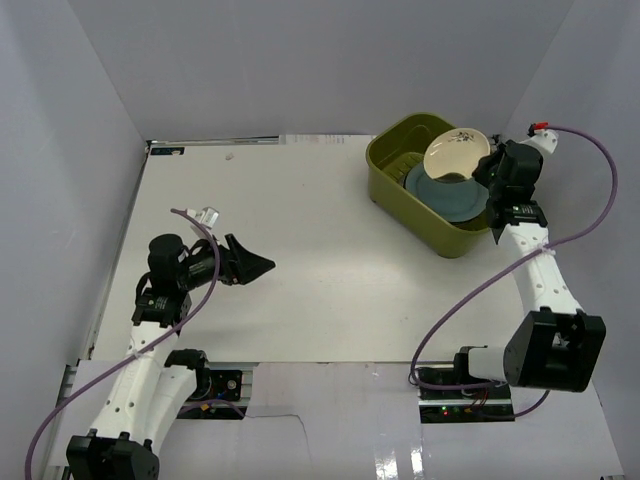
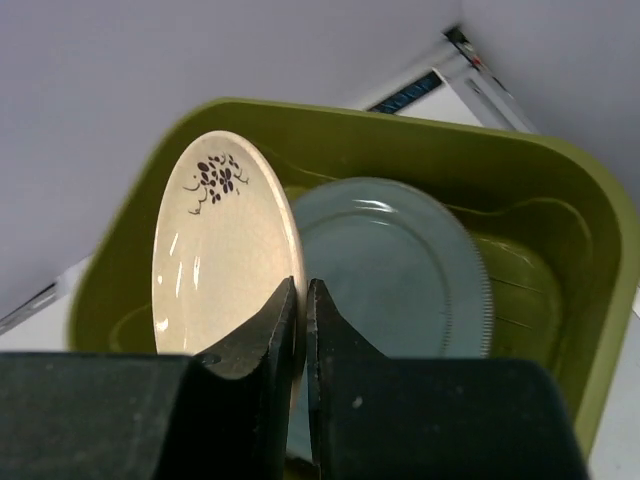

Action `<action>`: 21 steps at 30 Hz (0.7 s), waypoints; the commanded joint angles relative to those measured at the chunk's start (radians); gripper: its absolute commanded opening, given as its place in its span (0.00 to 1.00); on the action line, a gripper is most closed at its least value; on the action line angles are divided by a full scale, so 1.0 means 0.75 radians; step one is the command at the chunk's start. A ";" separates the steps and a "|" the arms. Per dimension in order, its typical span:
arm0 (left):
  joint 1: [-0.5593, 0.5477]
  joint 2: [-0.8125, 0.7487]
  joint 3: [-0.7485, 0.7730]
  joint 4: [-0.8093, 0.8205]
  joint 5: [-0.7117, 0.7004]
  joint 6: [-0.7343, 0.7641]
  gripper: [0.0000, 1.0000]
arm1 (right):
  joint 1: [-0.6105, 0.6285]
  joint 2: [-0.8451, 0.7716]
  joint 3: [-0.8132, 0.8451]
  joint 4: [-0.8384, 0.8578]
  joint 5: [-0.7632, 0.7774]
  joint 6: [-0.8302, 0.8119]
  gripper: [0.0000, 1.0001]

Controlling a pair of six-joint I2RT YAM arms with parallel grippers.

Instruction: Place the plates into the plastic bin on the countertop

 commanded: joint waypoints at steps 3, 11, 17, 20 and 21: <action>-0.016 0.007 -0.019 0.023 0.121 0.068 0.98 | -0.105 0.199 0.073 -0.010 0.008 0.056 0.08; -0.016 0.017 -0.023 0.033 0.146 0.060 0.98 | -0.122 0.306 0.149 -0.159 -0.006 0.068 0.62; -0.014 0.026 -0.025 0.035 0.135 0.060 0.98 | -0.118 0.175 0.172 -0.225 0.039 0.054 0.90; -0.010 0.015 -0.025 0.035 0.131 0.062 0.98 | -0.113 0.075 0.155 -0.247 0.006 0.056 0.90; -0.010 0.013 -0.025 0.035 0.131 0.062 0.98 | -0.109 0.022 0.143 -0.250 -0.037 0.056 0.90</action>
